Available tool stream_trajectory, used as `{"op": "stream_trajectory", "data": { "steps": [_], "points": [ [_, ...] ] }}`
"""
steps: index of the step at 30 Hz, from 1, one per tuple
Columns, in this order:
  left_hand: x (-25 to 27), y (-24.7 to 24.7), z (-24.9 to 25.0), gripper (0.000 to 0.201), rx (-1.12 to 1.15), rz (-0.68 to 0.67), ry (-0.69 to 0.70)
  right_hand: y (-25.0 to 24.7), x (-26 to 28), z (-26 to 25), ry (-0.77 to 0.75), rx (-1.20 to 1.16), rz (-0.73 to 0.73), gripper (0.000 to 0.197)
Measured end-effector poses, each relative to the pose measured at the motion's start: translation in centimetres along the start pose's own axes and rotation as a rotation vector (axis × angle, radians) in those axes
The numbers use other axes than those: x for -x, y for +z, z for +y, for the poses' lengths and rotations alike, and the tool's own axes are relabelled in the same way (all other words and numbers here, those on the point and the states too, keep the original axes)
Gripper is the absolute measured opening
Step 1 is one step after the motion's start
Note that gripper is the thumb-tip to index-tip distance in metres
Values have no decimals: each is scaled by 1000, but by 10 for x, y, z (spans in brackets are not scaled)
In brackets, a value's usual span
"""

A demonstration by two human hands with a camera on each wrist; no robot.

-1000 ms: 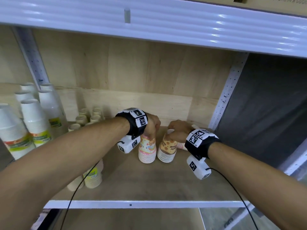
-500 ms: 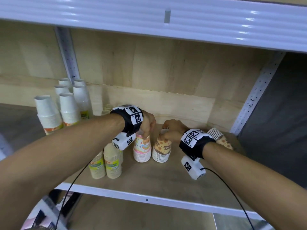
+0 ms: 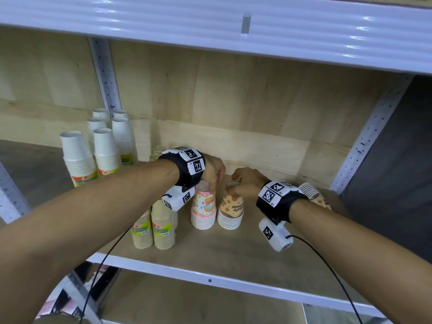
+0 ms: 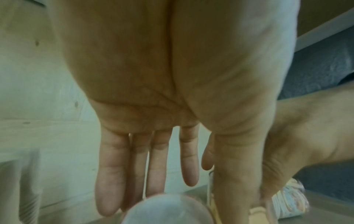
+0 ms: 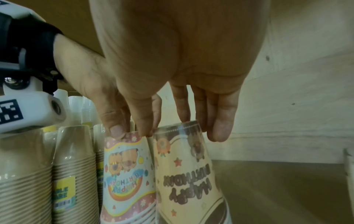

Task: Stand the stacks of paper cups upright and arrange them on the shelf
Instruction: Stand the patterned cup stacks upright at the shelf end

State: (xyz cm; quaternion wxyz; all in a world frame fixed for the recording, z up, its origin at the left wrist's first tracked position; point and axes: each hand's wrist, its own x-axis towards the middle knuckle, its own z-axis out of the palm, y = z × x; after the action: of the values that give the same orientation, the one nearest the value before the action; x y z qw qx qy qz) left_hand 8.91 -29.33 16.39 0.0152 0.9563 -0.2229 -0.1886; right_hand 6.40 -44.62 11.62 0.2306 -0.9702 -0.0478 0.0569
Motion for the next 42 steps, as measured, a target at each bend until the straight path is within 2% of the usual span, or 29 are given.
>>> {"op": "stream_trajectory", "data": {
  "steps": [3, 11, 17, 22, 25, 27, 29, 30, 31, 33, 34, 37, 39, 42],
  "points": [
    [1, -10, 2, 43, 16, 68, -6, -14, 0, 2, 28, 1, 26, 63],
    [-18, -26, 34, 44, 51, 199, 56, -63, 2, 41, 130, 89, 151, 47],
    [-42, -18, 82, 44, 89, 207, 204, -78, 11, 110, 305, 91, 162, 53],
    [-66, 0, 128, 51, 121, 173, 316, -83, 20, 169, 427, 144, 180, 43],
    [-86, 17, 148, 62, 133, 147, 354, -76, 24, 199, 434, 183, 175, 42],
    [-100, 28, 159, 68, 126, 140, 368, -64, 10, 240, 433, 164, 159, 45],
    [-112, 38, 168, 71, 96, 141, 372, -55, 4, 262, 448, 136, 129, 32],
    [-118, 42, 172, 71, 85, 145, 373, -55, 9, 261, 446, 126, 129, 26],
    [-124, 47, 176, 71, 85, 148, 373, -56, 19, 252, 443, 110, 139, 34],
    [-134, 56, 180, 72, 115, 137, 368, -53, 28, 248, 459, 27, 140, 67],
    [-138, 61, 182, 72, 122, 120, 366, -51, 33, 246, 477, -16, 143, 74],
    [-145, 72, 186, 63, 102, 93, 360, -41, 31, 254, 509, -23, 120, 64],
    [-146, 77, 190, 56, 49, 109, 361, -33, 27, 260, 516, -72, 155, 58],
    [-150, 86, 191, 64, -25, 115, 351, -26, 26, 264, 515, -97, 193, 55]
  ]
}}
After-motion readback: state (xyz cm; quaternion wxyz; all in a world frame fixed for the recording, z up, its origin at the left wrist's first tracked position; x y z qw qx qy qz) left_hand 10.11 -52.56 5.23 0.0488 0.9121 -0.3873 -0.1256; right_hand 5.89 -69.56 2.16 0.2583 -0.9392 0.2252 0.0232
